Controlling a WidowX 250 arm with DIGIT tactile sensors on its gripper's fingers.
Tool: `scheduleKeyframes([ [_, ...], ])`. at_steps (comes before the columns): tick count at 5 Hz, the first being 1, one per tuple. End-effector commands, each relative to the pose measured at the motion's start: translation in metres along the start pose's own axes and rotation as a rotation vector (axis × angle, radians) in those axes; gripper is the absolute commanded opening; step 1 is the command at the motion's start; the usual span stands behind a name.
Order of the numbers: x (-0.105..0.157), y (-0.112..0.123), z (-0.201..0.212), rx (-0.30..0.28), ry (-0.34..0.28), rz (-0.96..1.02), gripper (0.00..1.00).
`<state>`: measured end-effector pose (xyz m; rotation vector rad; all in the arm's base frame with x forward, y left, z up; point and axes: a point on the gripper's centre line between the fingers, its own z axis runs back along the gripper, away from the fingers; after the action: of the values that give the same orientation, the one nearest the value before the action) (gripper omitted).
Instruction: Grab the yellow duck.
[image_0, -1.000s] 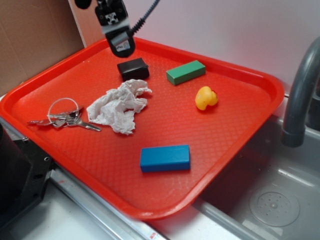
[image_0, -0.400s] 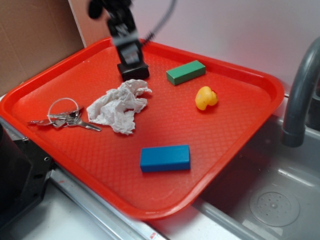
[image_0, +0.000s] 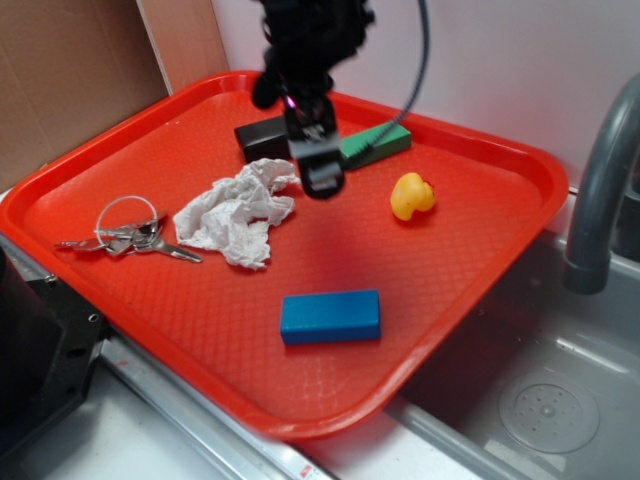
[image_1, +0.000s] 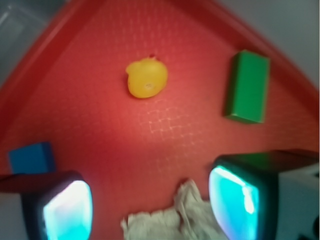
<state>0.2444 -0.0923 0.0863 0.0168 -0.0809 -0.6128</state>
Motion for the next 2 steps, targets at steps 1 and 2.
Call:
scheduleKeyframes([
  [1, 0.041, 0.009, -0.009, -0.021, -0.053, -0.004, 1.00],
  [2, 0.065, 0.011, -0.031, -0.062, -0.068, 0.010, 1.00],
])
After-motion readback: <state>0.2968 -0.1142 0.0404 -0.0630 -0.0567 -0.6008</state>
